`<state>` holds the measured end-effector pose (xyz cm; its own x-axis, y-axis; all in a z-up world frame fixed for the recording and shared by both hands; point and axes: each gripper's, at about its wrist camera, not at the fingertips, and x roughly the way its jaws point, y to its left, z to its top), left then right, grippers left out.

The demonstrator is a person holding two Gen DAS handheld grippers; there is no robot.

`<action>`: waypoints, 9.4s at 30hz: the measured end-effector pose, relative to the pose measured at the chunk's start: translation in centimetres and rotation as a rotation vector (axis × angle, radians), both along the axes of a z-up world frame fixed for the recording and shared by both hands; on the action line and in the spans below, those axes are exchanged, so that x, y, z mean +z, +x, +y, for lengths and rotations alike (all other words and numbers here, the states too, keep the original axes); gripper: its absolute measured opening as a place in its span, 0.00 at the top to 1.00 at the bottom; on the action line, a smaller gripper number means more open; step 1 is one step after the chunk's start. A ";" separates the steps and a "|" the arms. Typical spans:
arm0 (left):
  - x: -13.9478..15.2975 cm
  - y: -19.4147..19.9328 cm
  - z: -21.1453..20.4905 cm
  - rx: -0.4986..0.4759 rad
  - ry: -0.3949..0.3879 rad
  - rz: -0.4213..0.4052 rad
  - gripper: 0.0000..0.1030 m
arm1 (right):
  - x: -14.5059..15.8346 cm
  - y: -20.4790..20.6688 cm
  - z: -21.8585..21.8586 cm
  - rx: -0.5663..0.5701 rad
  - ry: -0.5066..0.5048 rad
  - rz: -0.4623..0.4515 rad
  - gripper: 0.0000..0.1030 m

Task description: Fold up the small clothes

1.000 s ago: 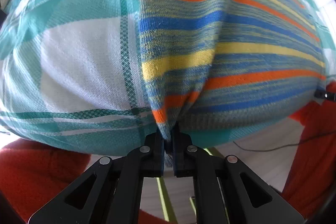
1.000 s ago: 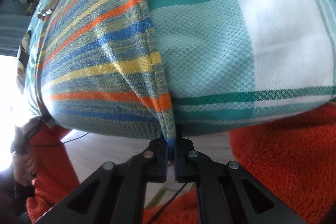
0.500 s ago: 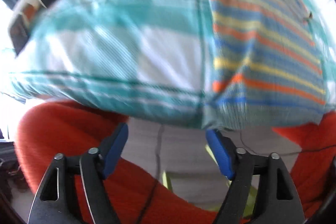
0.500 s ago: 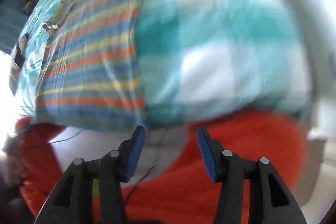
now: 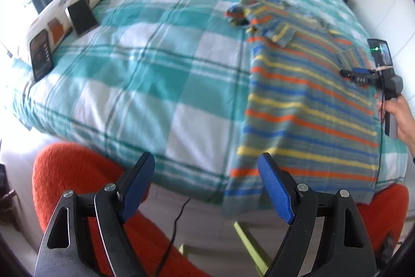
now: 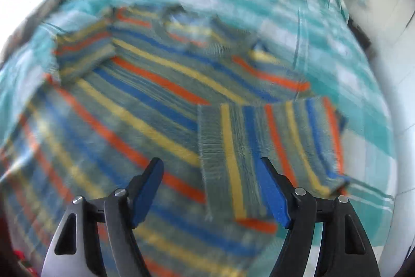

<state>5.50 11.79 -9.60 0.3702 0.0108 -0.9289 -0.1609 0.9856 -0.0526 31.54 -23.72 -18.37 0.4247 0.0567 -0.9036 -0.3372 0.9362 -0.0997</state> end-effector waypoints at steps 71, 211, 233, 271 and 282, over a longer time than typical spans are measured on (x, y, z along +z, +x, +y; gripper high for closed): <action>-6.8 25.9 -13.1 -0.695 0.121 0.031 0.92 | 8.4 -31.7 -18.4 -0.654 0.292 -0.196 0.48; -10.0 2.5 -13.1 -0.533 0.099 -0.025 0.02 | -0.5 -24.8 0.5 -0.192 0.089 0.144 0.26; -10.0 2.4 -13.3 -0.537 0.102 -0.025 0.02 | -0.7 -24.2 0.8 -0.187 0.071 0.165 0.22; -8.5 1.1 -13.2 -0.544 0.105 0.028 0.02 | 0.3 -24.0 0.3 -0.197 0.084 0.237 0.19; -0.9 3.3 -3.8 -0.290 -0.060 -0.127 0.02 | 7.8 -20.6 -16.9 -0.474 0.215 -0.002 0.19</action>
